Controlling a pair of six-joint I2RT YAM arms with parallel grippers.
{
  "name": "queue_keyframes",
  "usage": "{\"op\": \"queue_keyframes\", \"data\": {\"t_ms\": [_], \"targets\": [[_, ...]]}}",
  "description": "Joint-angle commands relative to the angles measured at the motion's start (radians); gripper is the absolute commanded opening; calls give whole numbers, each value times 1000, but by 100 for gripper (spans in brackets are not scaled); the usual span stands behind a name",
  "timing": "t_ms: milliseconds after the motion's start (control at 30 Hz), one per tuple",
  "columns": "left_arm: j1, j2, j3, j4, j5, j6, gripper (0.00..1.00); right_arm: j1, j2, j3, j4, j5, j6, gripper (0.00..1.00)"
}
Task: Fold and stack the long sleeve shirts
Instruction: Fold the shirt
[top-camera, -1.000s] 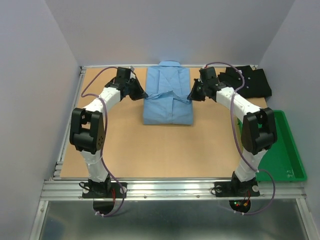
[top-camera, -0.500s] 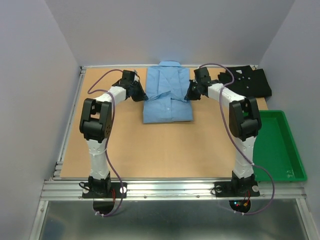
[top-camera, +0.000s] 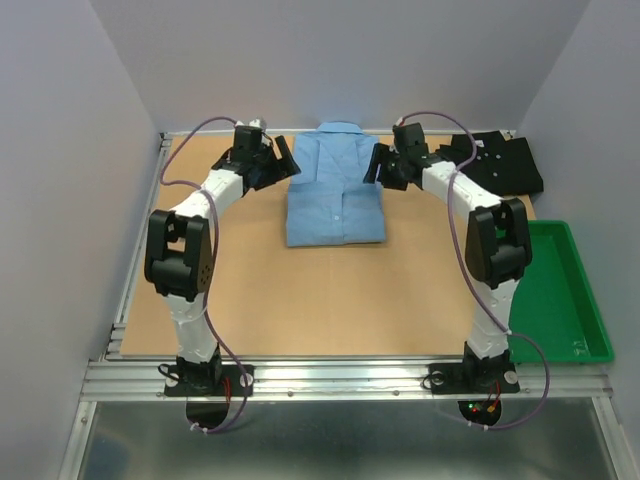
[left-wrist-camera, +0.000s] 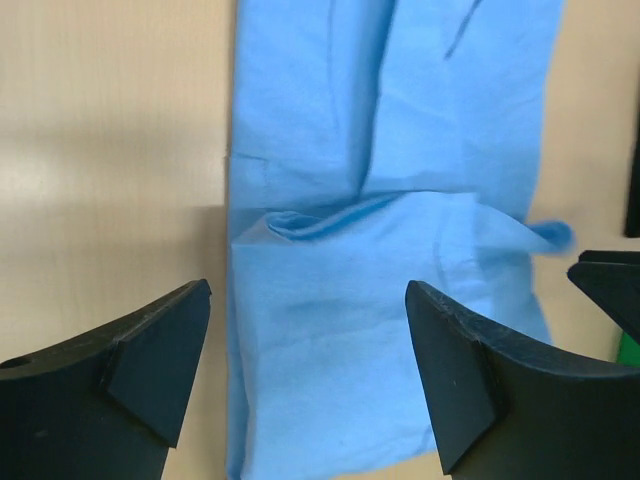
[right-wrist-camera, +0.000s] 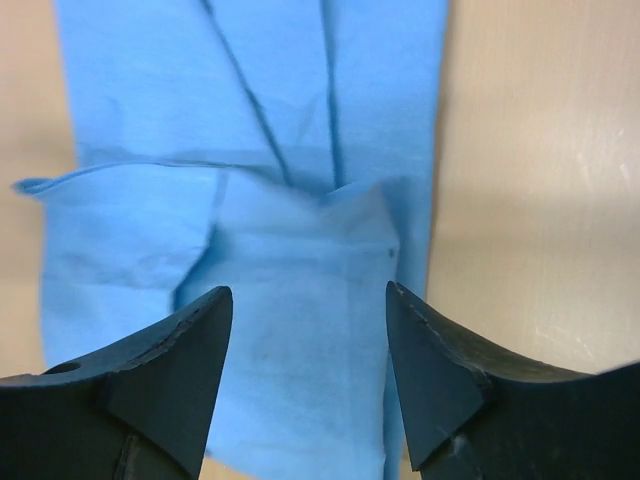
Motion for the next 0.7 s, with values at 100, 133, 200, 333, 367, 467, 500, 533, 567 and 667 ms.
{"op": "queue_keyframes", "data": {"t_ms": [100,133,200,333,367,467,500,533,567,667], "targets": [[-70,-306,-81,7,-86,58,84,-3,-267,-69,82,-97,-6,68],[-84,-337,-119,7,-85,58,81,3,-285,-100,123,-115,6,68],[-127,-357,-153,14,-83,60,73,11,-342,-208,183,-170,49,66],[-189,-365,-243,46,-97,58,66,29,-382,-394,439,-279,152,64],[-195,-359,-256,51,-95,57,62,37,-379,-421,474,-295,185,64],[-216,-319,-288,108,-98,61,56,49,-350,-525,626,-353,260,64],[-216,-305,-294,108,-98,64,55,52,-341,-559,680,-371,286,63],[-218,-278,-303,140,-91,66,55,51,-333,-624,796,-399,313,63],[-219,-261,-308,163,-80,70,55,51,-313,-655,841,-402,352,63],[-221,-204,-328,197,-66,63,54,51,-267,-747,930,-384,382,63]]}}
